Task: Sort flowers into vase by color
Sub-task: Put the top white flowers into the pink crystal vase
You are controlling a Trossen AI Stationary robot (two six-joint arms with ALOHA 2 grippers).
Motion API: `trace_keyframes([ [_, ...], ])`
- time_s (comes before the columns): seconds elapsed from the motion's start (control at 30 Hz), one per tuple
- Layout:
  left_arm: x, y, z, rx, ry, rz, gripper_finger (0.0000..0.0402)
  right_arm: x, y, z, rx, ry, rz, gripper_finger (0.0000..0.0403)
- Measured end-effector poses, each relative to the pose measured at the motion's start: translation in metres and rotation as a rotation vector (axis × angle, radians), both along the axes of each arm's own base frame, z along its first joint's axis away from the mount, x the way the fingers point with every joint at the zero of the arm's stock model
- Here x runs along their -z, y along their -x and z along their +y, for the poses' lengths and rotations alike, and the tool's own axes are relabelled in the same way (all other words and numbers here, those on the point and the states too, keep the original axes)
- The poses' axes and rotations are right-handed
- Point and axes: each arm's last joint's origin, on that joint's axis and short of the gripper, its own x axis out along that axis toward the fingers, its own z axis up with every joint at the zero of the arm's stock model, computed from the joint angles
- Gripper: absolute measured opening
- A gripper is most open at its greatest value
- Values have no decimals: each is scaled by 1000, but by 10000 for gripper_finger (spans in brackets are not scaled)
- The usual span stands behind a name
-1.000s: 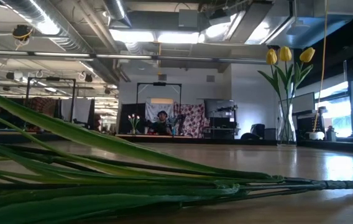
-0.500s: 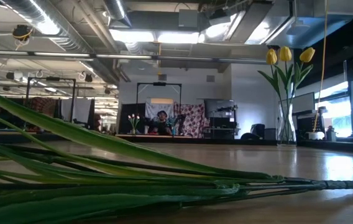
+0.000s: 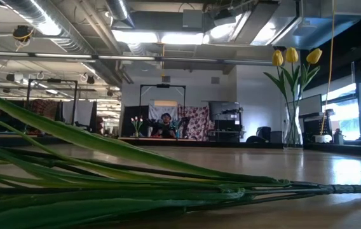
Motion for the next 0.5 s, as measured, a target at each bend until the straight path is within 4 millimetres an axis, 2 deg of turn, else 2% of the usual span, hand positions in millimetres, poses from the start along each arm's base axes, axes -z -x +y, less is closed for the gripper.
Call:
trace_keyframes([
  [0.27, -23, 11, 1, 69, 156, -141, 0, 3, 1, 0, 30, -67, 13, 13],
  [0.5, -19, 2, -4, 106, 173, -61, 0, 3, 1, 0, 41, -67, 13, 14],
])
